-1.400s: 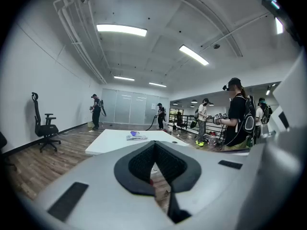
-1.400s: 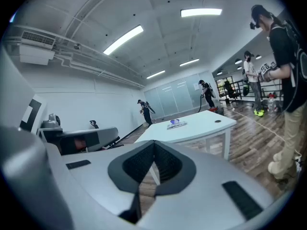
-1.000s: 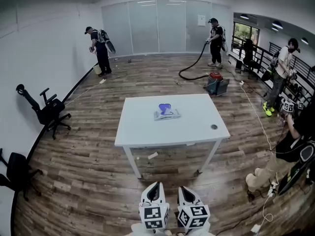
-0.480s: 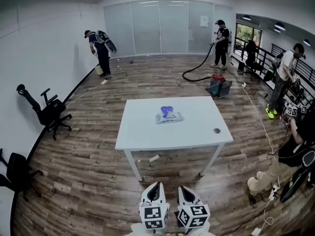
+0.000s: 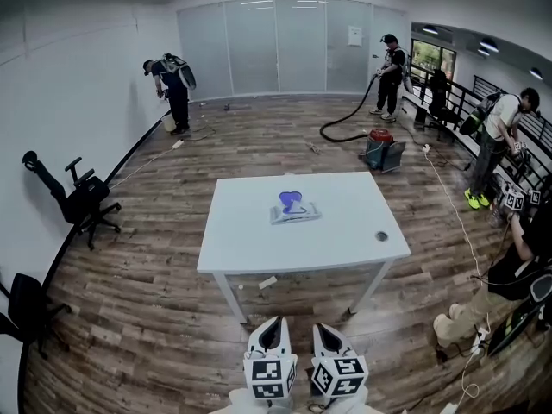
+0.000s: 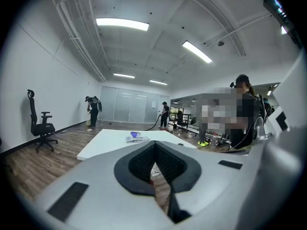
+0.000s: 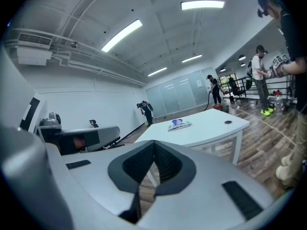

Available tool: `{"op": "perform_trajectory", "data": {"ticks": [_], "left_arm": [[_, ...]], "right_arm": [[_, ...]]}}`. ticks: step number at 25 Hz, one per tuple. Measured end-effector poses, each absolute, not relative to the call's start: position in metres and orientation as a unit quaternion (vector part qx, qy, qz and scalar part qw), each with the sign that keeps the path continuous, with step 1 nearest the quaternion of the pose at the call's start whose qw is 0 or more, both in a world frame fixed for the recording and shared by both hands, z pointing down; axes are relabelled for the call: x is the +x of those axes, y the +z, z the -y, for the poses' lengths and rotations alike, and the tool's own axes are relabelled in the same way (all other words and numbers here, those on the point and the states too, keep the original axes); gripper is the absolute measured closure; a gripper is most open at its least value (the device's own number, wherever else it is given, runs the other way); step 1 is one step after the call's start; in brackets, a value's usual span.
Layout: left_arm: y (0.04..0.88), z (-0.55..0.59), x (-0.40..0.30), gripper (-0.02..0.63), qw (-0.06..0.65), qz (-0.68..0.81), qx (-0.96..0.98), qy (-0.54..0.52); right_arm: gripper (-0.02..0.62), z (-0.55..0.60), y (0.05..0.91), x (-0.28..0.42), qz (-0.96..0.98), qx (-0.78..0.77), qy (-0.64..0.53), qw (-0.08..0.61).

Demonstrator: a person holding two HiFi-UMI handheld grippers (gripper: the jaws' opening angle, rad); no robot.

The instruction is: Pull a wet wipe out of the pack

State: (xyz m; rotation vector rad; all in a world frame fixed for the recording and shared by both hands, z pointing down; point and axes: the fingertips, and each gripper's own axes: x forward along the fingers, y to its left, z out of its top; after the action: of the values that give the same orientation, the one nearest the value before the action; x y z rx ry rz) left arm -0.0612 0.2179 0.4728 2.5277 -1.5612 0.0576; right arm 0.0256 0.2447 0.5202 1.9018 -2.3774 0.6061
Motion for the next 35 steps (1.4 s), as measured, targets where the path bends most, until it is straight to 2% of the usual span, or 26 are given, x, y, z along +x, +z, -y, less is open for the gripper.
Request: {"op": "perform_trajectory", "data": {"ticks": [25,35], "left_arm": [[0.46,-0.072,-0.074,0.609,0.084,0.517,0.852,-0.001],[0.475,-0.045,-0.073,0.609,0.091,0.505,0.858,0.006]], "right_arm": [[0.586,-0.094,0.501,0.004,0.781,0.602,0.164,0.036],[0.586,-0.073,0.519,0.006,0.767,0.616,0.175,0.054]]}}
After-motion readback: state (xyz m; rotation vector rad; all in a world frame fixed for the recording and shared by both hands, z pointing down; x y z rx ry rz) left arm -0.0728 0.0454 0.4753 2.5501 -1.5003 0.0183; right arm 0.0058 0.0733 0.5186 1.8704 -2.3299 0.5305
